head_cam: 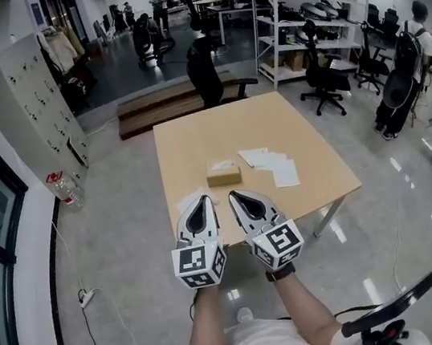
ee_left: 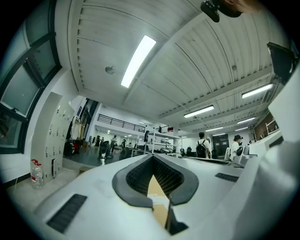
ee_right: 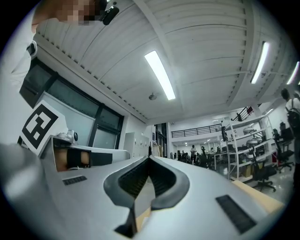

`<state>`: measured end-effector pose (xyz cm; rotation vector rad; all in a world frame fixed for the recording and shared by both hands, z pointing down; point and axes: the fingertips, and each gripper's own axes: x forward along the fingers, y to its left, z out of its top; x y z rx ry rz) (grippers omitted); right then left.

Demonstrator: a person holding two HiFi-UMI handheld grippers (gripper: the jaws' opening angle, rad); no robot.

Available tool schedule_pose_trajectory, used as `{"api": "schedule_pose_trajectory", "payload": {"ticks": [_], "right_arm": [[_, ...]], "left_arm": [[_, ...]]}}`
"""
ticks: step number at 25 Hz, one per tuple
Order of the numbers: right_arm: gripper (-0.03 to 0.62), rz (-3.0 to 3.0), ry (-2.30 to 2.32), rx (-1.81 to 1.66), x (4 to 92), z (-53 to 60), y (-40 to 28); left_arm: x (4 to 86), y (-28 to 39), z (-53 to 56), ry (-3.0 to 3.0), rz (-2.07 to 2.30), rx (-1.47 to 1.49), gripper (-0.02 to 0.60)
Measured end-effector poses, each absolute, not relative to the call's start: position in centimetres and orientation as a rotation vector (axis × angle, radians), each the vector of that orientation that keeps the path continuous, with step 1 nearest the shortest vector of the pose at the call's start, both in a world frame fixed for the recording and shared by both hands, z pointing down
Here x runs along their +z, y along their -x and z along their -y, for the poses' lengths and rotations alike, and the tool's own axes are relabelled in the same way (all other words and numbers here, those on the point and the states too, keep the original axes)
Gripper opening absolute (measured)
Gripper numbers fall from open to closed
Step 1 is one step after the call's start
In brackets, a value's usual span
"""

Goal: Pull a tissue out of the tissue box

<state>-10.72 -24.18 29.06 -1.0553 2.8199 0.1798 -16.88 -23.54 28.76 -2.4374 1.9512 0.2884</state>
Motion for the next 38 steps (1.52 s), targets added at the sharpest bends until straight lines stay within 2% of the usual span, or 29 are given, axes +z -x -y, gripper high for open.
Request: {"api": "schedule_pose_trajectory", "payload": {"ticks": [15,27,38], "right_arm": [[0.004,-2.848,1.196,0.084,35.0,38.8,12.3],[0.004,-2.988,1.312,-0.180,44.9,55.2,13.2],[0.005,-3.190,1.300,-0.227,52.8,62.5,14.5]], "left_arm": [[35.1,18.9,37.3,2.600,-1.836,0.248,0.002],[43.6,21.6,51.9,2.695,-1.964,0.004,0.002],[52.7,20.7,60.2,2.831,-1.988,-0.177,0.002]]}}
